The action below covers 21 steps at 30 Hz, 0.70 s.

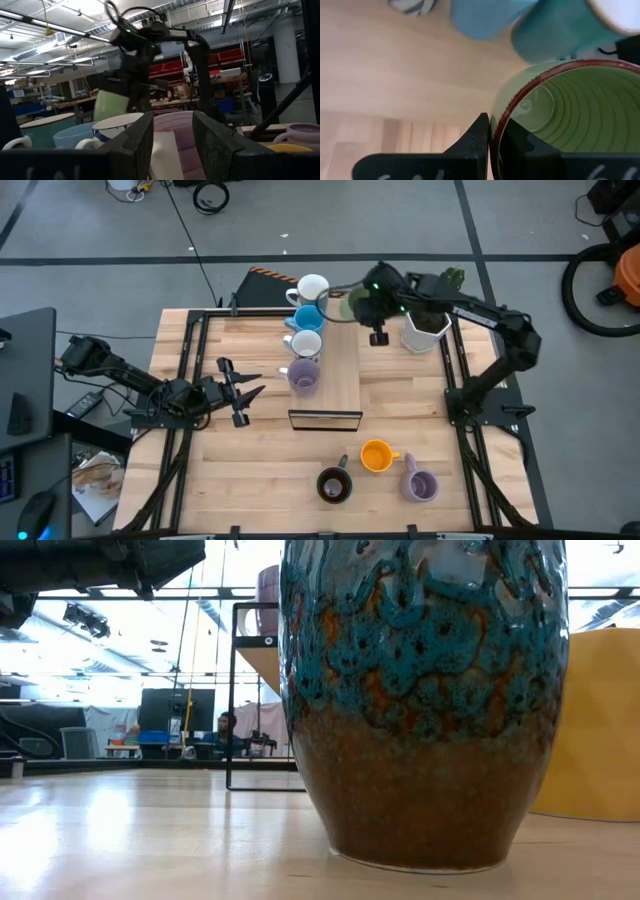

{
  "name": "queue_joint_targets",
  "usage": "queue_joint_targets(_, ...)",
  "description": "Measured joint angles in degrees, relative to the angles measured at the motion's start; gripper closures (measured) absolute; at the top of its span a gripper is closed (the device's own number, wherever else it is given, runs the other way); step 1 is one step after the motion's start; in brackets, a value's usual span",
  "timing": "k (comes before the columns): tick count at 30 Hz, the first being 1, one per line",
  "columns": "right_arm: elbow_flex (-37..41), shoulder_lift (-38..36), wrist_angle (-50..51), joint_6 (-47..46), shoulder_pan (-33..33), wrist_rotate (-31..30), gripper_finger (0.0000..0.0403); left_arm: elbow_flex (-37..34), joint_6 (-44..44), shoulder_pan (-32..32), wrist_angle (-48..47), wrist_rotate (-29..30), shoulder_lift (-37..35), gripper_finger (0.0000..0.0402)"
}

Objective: Place coffee mugs
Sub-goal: Put the green patterned mug on the shelf

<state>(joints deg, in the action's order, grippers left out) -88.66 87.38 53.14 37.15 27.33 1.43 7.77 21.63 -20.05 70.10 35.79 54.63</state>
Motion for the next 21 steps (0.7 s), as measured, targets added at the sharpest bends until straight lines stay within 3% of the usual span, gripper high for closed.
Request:
queue_joint_targets(5,-6.40,6.22,2.53,0.52,1.65,3.66,0.0369,0.00,-0.29,0.00,-1.50,0.05,0.00,0.0260)
queue_joint_targets(11,-8.69,10.69,2.56,1.85,2.71,4.28,0.0369,0.00,-2.05,0.00,-1.77,0.13,0.00,0.0260)
queue_joint_targets(21,-8.86,11.66,2.28,1.61,4.15,4.69,0.0363,0.00,-3.04,0.00,-1.86,0.15,0.00,0.0260)
